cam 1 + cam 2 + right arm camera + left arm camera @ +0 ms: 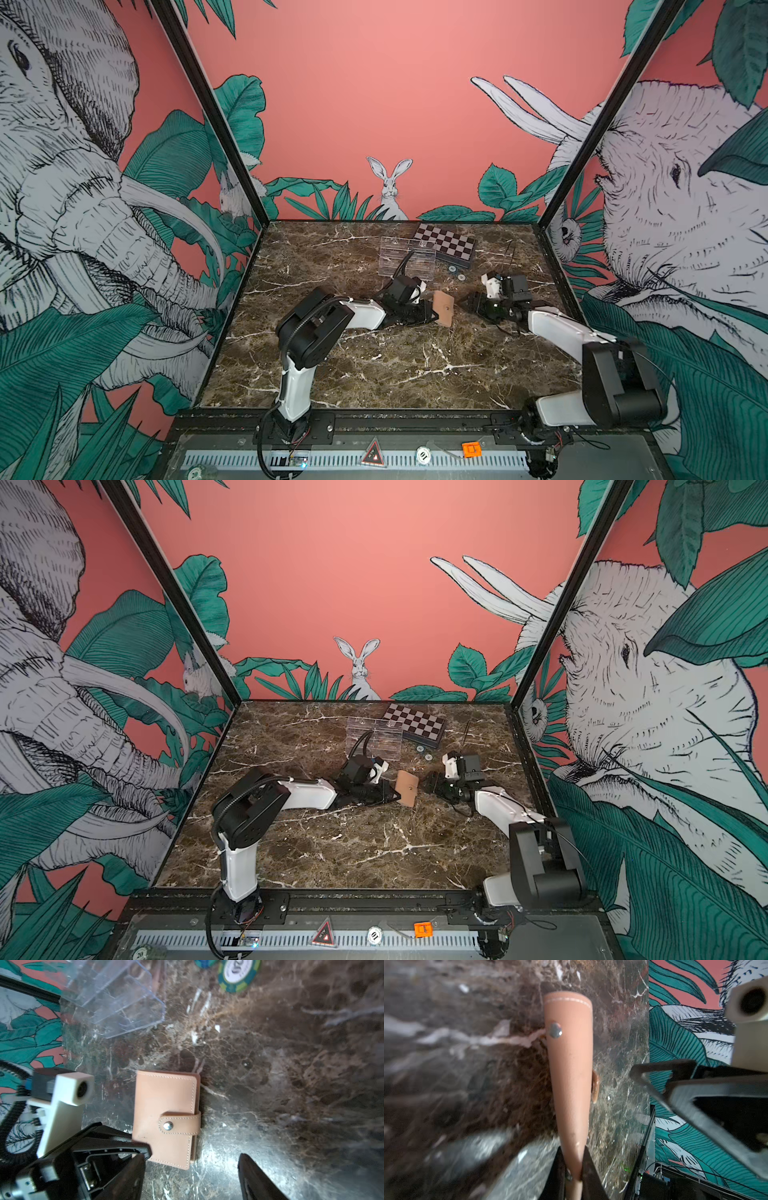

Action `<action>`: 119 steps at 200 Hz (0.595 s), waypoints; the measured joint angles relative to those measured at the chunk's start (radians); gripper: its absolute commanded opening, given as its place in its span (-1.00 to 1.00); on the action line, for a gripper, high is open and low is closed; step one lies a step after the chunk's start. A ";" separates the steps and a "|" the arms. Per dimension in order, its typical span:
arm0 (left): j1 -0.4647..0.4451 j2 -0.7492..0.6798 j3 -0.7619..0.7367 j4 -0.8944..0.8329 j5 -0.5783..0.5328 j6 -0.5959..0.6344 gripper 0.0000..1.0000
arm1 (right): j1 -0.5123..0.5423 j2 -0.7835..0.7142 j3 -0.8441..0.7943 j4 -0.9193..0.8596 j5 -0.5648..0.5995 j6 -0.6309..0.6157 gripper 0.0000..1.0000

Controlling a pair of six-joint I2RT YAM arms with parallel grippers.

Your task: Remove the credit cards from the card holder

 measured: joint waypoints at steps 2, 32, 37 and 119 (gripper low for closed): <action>-0.001 -0.010 -0.010 -0.003 -0.004 -0.002 -1.00 | 0.000 -0.006 0.002 -0.005 0.000 -0.001 0.58; -0.026 -0.146 -0.123 -0.020 -0.069 -0.030 -1.00 | 0.001 -0.096 0.034 -0.095 0.000 -0.014 0.71; -0.030 -0.168 -0.142 -0.022 -0.080 -0.037 -1.00 | 0.001 -0.105 0.040 -0.110 0.000 -0.017 0.71; -0.067 -0.425 -0.378 -0.012 -0.222 -0.149 -1.00 | 0.078 -0.121 0.144 -0.305 0.044 -0.071 0.71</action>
